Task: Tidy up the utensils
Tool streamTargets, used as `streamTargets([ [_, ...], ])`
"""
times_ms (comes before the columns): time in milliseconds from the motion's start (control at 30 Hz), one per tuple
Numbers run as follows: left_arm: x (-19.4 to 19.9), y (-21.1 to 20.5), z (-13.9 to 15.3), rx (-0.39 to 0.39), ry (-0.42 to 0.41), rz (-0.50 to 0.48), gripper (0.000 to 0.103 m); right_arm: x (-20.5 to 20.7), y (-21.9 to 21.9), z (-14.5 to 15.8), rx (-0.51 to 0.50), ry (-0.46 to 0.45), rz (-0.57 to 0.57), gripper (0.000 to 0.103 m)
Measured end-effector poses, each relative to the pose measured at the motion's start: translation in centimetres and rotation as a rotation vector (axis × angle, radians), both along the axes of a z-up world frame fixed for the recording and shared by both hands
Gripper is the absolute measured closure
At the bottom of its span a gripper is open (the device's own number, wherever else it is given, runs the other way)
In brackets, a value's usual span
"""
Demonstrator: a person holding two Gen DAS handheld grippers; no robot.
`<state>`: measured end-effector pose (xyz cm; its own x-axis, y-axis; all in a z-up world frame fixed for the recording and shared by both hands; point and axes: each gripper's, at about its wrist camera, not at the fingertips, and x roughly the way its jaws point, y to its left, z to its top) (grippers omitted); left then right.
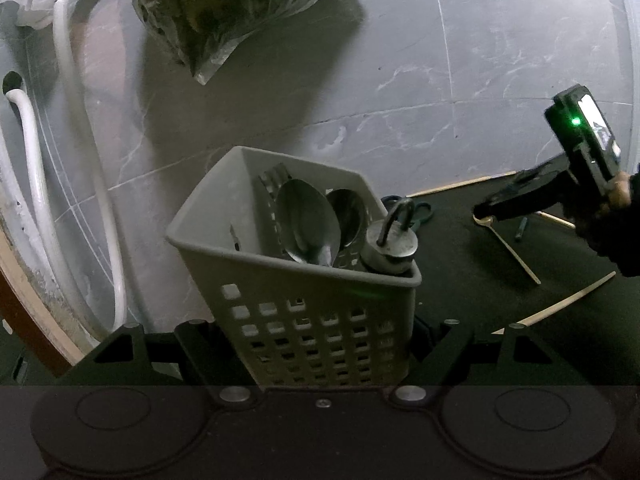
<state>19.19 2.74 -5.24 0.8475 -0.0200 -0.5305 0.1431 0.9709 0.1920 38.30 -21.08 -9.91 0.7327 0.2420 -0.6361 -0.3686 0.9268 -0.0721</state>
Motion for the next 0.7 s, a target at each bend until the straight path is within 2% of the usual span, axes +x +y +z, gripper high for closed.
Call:
streamTargets([
  [100,-0.1,0.1,0.0,-0.004,-0.005,-0.001,0.022,-0.8,-0.9,-0.1,-0.007,0.072,-0.032,0.079],
  [233,-0.2,0.2,-0.1,-0.011,-0.007,-0.008,0.022,-2.1,-2.0,-0.1,0.035,0.16,-0.057,0.074],
  [400,0.0,0.3,-0.2,-0.016,0.0,-0.023,0.022,-2.3,-2.5,0.2,0.05,0.18,-0.061,0.06],
  [500,0.0,0.4,-0.2,-0.006,0.006,-0.041,0.022,-0.8,-2.5,0.7,0.004,0.164,0.099,0.045],
  [567,0.0,0.4,-0.2,-0.001,0.008,-0.048,0.021,0.8,-3.1,1.4,-0.04,0.166,0.26,0.034],
  [700,0.0,0.1,-0.4,0.009,0.007,-0.036,0.022,4.8,-4.6,2.5,-0.062,0.246,0.457,0.032],
])
